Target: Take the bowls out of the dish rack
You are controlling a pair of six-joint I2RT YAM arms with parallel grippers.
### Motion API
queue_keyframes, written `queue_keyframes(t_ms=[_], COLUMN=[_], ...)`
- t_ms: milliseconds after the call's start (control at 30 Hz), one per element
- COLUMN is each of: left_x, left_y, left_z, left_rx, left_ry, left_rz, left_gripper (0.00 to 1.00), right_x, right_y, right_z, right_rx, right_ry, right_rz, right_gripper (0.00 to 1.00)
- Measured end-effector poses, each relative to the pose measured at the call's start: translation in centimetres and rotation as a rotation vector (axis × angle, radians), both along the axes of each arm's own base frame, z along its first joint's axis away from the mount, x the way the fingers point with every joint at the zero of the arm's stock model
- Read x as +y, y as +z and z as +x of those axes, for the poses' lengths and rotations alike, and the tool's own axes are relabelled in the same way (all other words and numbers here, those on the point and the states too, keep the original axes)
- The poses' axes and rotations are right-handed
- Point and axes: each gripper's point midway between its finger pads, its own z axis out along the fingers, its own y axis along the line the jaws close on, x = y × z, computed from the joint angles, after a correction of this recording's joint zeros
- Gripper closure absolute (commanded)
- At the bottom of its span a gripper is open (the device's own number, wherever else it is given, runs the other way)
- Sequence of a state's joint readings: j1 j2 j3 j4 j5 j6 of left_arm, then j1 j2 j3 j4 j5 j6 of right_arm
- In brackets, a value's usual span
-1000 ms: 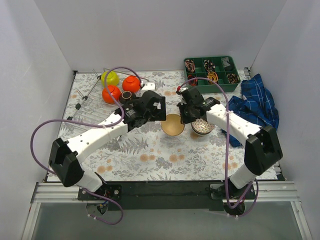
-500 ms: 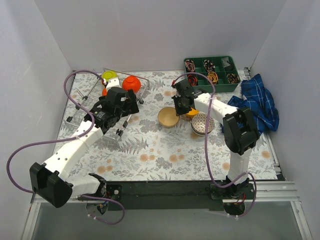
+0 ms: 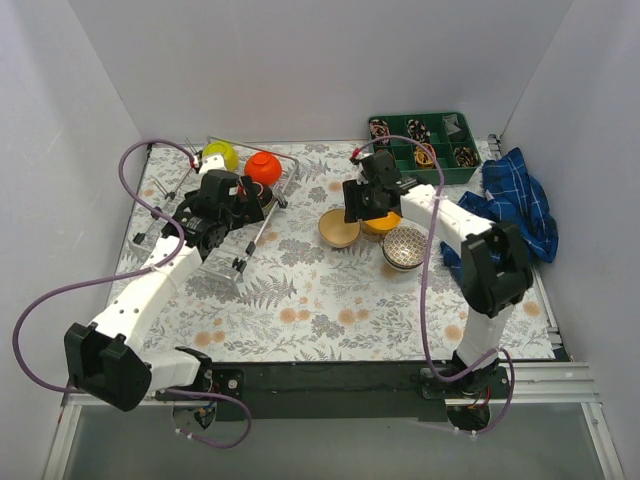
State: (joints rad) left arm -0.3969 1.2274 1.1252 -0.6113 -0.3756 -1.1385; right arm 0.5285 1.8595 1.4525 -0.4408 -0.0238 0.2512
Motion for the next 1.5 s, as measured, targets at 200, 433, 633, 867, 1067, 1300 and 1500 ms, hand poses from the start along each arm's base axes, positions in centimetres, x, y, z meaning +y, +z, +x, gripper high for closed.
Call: queue_keyframes(t_ms=[200,433,633,867,1067,1300,1500], left_x=[1.4,3.7,6.5,9.2,11.7,13.5,13.1], left_y=[-1.6,-2.7,-3.9,-6.8,-9.4,-11.0,-11.8], left_z=[2.3,5.1,8.4,12.3,15.1,16.9,18.1], left_rx=[0.049,0.079,0.083,0.093,0.102,0.078,0.062], left_ry=[0.052,0.157,0.273,0.365,0.392,0.338,0.27], left_rz=[-0.023,-0.142,-0.265,-0.373,-0.422,-0.474,-0.52], left_gripper=[0.02,0.02,0.02,0.02,0.02,0.02,0.02], right_x=[-1.1,-4.3,-6.3,-6.9,-6.6,-6.0,-5.5], right_y=[9.0,14.2,13.0,11.3,11.2,9.9,8.4], right_z=[-2.9,-7.2,-10.4,-12.2,-12.6,-12.5,-12.4], right_rx=[-0.173,-0.328,-0.336,-0.303,-0.298,-0.263,-0.219], right_ry=[0.038,0.041,0.049,0.081,0.119,0.162,0.192], right_rz=[0.11,0.148,0.133,0.126,0.134,0.119,0.107], right_gripper=[0.13,0.08,0.05,0.05,0.06,0.06,0.06])
